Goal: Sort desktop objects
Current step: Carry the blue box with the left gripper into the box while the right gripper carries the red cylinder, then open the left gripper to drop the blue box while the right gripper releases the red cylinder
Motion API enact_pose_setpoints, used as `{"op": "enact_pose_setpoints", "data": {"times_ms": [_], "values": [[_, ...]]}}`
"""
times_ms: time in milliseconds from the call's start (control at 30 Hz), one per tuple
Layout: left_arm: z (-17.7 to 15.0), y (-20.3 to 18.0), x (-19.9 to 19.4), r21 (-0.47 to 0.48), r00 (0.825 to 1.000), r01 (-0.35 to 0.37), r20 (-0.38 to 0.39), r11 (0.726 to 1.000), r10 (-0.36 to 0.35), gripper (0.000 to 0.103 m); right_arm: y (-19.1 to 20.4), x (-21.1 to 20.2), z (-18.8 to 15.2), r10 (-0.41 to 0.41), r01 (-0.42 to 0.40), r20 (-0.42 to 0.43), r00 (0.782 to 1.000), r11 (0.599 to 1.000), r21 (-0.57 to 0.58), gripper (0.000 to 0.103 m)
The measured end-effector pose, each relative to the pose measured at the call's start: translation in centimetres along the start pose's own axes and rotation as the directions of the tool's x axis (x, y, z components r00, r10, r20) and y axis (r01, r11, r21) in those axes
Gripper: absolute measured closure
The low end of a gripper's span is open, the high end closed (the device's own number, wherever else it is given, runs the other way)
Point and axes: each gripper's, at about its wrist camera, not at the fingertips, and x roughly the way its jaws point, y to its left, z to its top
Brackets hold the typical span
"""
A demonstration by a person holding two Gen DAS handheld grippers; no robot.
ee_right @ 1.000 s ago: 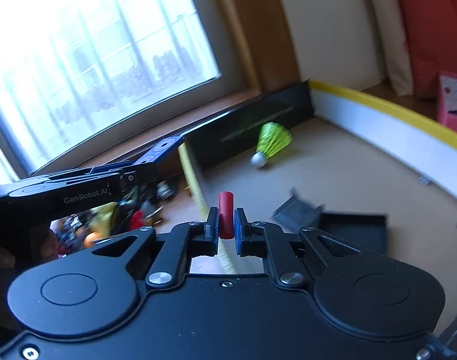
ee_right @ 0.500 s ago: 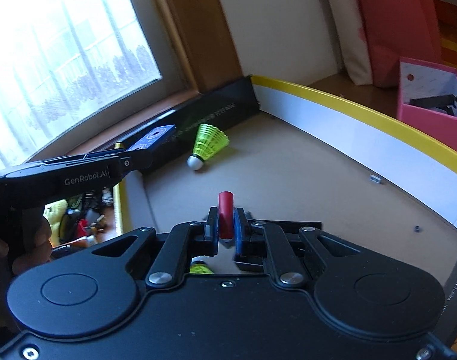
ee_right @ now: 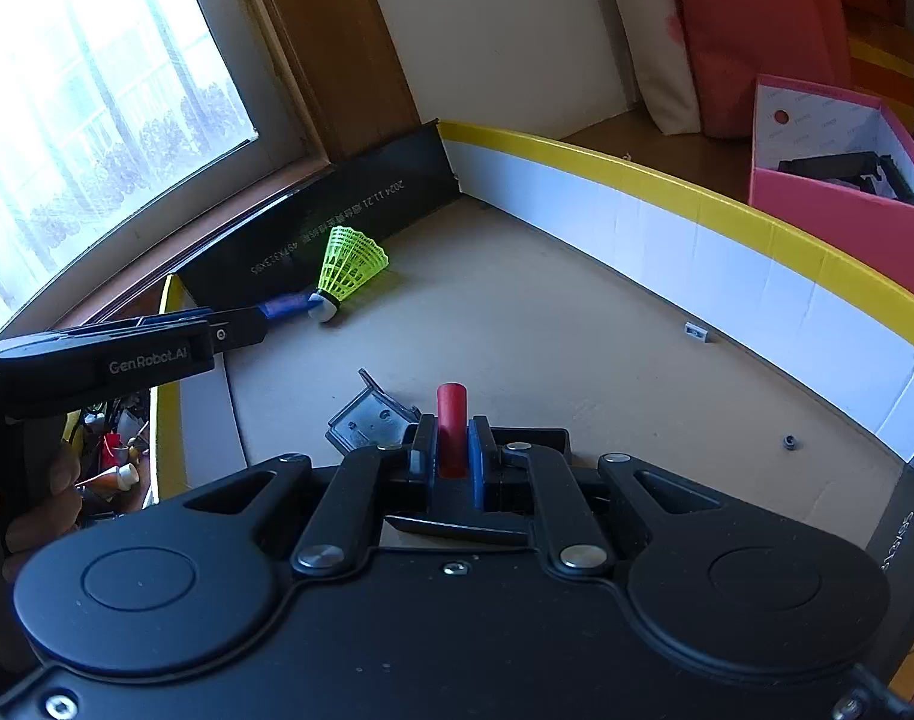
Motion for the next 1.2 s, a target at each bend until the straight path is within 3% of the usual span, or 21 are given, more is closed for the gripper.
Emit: {"op": "enact_pose_setpoints", "data": {"times_ms": [133, 333, 433, 567, 867, 1200], "values": [[0.0, -0.3, -0.4, 0.002, 1.0, 0.002, 0.006, 1.0, -0.002, 0.054, -0.3, 0.0, 0.0, 0.003, -0.003, -0.003, 1.0, 1.0, 0.004, 0.092], [-0.2, -0.3, -0.6, -0.008, 1.0, -0.006, -0.008, 1.0, 0.006, 0.04, -0.4, -0.3, 0.0, 0.008, -0.008, -0.001, 1.0, 1.0, 0.011, 0.085], [-0.3, 0.0, -0.9, -0.027, 1.0, -0.019, -0.013, 0.999, 0.018, 0.03, -0.4, -0.4, -0.1, 0.004, -0.004, 0.003, 1.0, 1.0, 0.019, 0.063], [-0.5, 0.5, -1.4, -0.057, 1.0, -0.03, -0.011, 0.998, 0.029, 0.017, -0.3, -0.6, -0.2, -0.002, 0.002, 0.011, 1.0, 1.0, 0.018, 0.057], [-1.2, 1.8, -3.1, -0.103, 0.997, -0.076, 0.01, 0.992, 0.077, 0.0, 0.4, -1.0, -0.5, -0.013, 0.013, 0.016, 1.0, 1.0, 0.008, 0.047], [-3.2, 4.6, -7.2, -0.145, 0.989, -0.141, 0.022, 0.979, 0.145, 0.0, 2.1, -2.4, -1.2, -0.021, 0.021, 0.05, 0.999, 1.0, -0.001, 0.028]]}}
